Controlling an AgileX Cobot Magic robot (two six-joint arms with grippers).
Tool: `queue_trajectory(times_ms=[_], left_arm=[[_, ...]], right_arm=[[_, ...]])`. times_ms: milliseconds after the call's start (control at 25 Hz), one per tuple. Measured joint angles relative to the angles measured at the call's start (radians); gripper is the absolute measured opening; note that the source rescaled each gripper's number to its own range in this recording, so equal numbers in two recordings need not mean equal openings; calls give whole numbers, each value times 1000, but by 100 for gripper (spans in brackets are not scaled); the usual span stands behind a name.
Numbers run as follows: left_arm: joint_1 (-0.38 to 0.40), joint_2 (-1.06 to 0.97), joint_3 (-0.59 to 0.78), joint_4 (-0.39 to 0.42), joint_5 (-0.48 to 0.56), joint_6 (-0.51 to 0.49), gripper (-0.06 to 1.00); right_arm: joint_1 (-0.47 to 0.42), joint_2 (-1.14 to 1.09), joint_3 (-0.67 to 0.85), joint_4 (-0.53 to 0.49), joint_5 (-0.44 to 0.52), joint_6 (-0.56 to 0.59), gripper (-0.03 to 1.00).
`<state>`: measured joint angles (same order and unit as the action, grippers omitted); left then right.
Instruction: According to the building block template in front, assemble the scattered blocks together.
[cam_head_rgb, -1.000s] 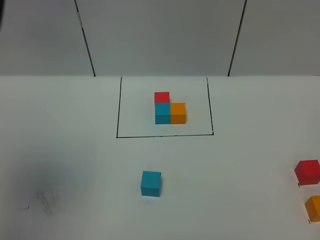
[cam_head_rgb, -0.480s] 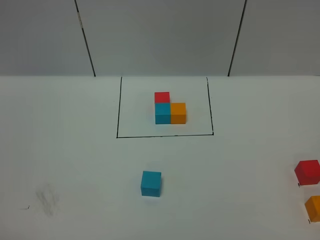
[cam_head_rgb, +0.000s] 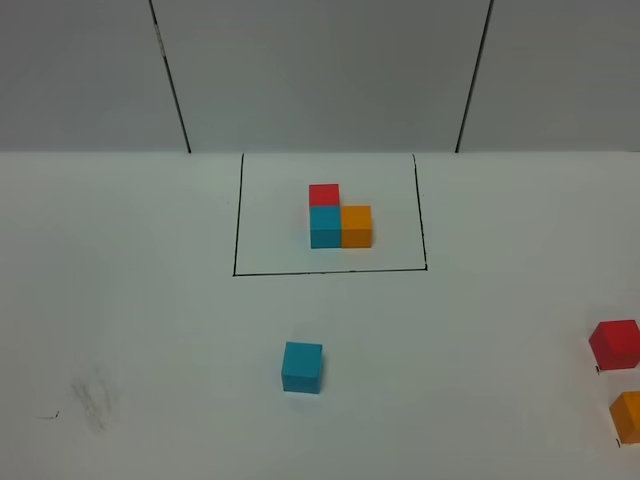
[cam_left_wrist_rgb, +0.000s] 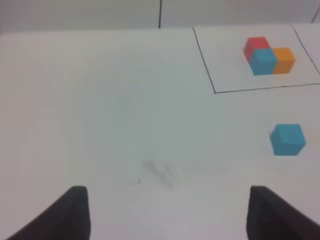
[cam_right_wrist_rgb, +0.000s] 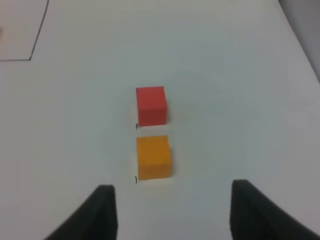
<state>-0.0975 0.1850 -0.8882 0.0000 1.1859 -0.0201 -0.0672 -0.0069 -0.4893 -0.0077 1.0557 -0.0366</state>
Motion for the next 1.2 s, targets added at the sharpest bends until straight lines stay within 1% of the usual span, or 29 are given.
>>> queue_trajectory(times_ms=[40,80,240,320,400,520,640,1200], left_arm=[[27,-23,19,-19,-14,20,69],[48,-47,36,-29,-25,20,69],[134,-142,131,-37,-59,33,69],[165,-183,183,-37,-75,46,69],[179,-191,227,-29,-75,49,69],[185,-191,311,-13,-79,40,68],[185,-191,376,0,-84,7,68],[185,-191,381,0,-98,-7,68]], right_arm=[[0,0,0,0,0,0,11],[0,0,0,0,0,0,11],[0,0,0,0,0,0,11],[0,0,0,0,0,0,11],[0,0,0,0,0,0,11],[0,0,0,0,0,0,11],[0,0,0,0,0,0,11],[0,0,0,0,0,0,11]])
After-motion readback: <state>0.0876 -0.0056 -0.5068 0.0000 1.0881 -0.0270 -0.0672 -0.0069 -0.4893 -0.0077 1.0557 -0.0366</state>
